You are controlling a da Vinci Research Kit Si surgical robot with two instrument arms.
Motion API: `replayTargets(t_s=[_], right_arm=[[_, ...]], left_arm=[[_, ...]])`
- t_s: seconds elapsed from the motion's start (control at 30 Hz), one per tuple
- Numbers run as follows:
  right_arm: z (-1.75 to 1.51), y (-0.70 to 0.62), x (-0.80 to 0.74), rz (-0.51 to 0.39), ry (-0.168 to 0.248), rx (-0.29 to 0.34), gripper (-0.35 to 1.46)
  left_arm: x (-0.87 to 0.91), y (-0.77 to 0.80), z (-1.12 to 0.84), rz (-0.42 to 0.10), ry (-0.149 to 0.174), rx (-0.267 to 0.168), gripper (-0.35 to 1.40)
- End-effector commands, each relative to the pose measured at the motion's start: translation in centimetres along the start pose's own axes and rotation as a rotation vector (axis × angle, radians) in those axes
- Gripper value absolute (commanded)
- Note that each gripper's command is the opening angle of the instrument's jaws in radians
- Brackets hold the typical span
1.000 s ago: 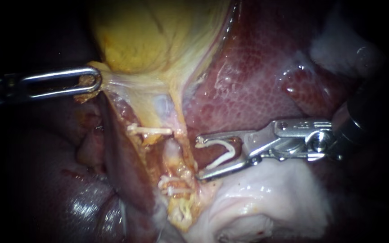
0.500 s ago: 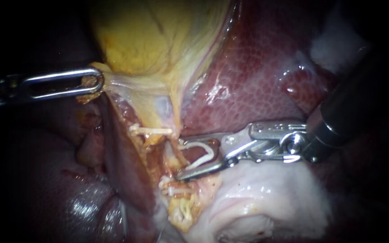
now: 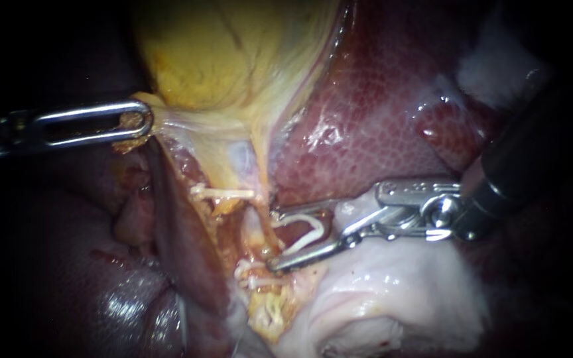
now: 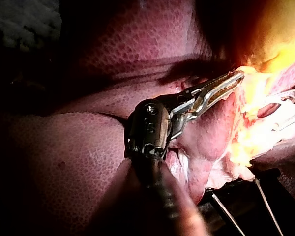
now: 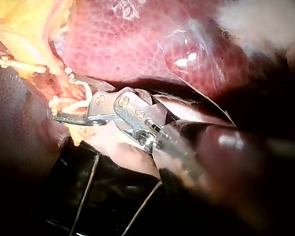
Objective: Clipping first clip right tube
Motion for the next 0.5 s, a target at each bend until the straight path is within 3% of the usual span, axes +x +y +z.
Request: replayTargets(t_s=[0.03, 0.3, 0.43, 0.5], right_arm=[[0.02, 0.02, -0.02, 0.000, -0.008, -0.012, 0.58], [0.33, 0.12, -0.18, -0.013, -0.017, -0.035, 0.60], [0.41, 0.07, -0.23, -0.017, -0.019, -0.041, 0.60], [0.42, 0.03, -0.25, -0.017, -0.019, -0.005, 0.60]], left_arm=[[0.00, 0.00, 0.00, 0.000, 0.000, 0.001, -0.35], [0.00, -0.01, 0.01, 0.000, 0.000, 0.000, -0.35], [0.00, -0.01, 0.02, 0.000, -0.001, -0.001, -0.35], [0.00, -0.02, 0.02, 0.000, -0.001, -0.001, -0.35]])
